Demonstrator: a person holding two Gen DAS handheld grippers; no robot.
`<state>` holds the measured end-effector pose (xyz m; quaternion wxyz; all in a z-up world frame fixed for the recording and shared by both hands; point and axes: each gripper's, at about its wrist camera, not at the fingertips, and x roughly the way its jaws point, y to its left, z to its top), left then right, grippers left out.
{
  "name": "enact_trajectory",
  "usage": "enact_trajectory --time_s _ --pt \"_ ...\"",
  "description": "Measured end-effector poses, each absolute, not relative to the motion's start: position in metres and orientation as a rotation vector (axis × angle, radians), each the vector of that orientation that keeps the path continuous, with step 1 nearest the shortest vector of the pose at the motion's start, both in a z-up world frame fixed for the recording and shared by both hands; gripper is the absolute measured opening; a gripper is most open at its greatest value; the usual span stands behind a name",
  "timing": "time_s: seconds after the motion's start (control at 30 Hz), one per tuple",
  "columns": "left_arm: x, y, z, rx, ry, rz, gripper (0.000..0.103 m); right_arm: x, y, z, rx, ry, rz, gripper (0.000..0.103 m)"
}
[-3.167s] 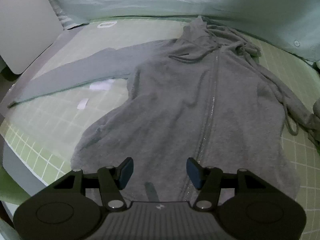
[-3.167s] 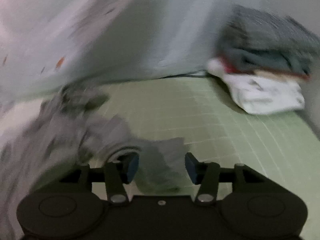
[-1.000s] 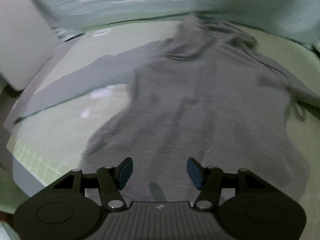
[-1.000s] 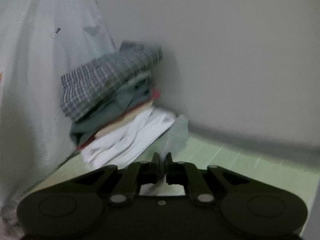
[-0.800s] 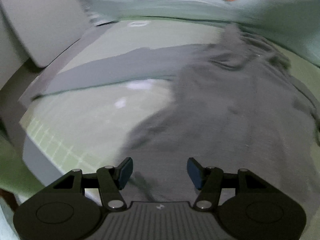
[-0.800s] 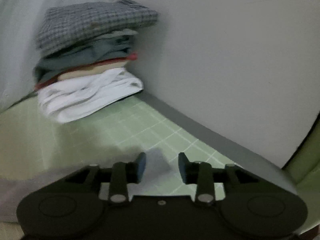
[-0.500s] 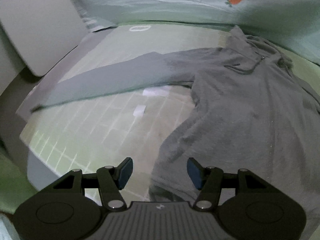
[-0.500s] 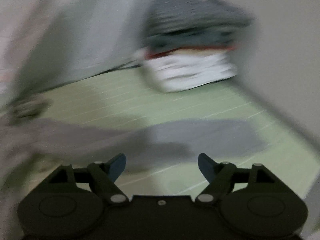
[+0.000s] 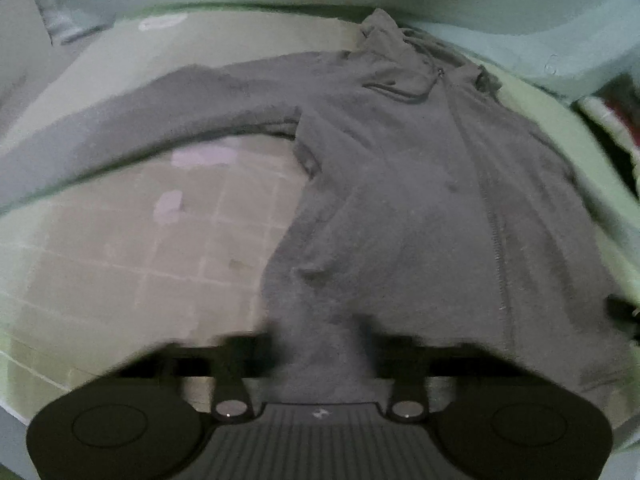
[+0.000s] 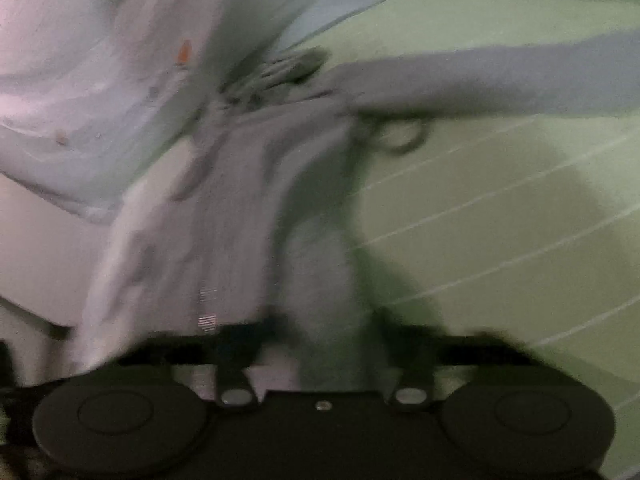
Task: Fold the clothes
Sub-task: 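Grasp the hem with the left tool while the right tool grasps the body fabric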
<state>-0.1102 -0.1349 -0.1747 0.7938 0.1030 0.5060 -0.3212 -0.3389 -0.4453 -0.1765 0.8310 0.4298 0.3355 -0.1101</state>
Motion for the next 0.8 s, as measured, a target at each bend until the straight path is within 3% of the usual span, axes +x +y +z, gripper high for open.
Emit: enact_trajectory --time_s 0.17,0.23,0.33,0.4,0.47,0.5,0.8 --pt "-0.088 -0.075 -0.123 -0.267 1.133 -0.889 0.009 -0.376 -0.457 -0.128 1.149 0.452 -0.158 0.010" --pt "-0.084 -0.059 -0.109 -0.282 1.070 -0.839 0.011 -0.387 -0.464 -0.122 1.179 0.364 -0.199 0.010" --pt "-0.078 -0.065 -0.127 -0.121 1.070 -0.709 0.028 -0.364 -0.459 -0.132 1.024 0.559 -0.333 0.020" --pt "-0.079 -0.074 -0.143 -0.018 1.112 -0.632 0.026 -0.343 -0.454 -0.141 0.883 0.730 -0.429 0.027" --pt "-0.085 -0.082 -0.152 0.126 1.107 -0.552 0.028 -0.333 -0.445 -0.143 0.791 0.788 -0.461 0.041" --pt "-0.090 -0.081 -0.154 0.161 1.095 -0.545 0.029 -0.333 -0.442 -0.141 0.769 0.778 -0.461 0.055" --pt "-0.110 -0.074 -0.166 0.113 1.157 -0.585 0.030 -0.333 -0.441 -0.152 0.756 0.816 -0.457 0.060"
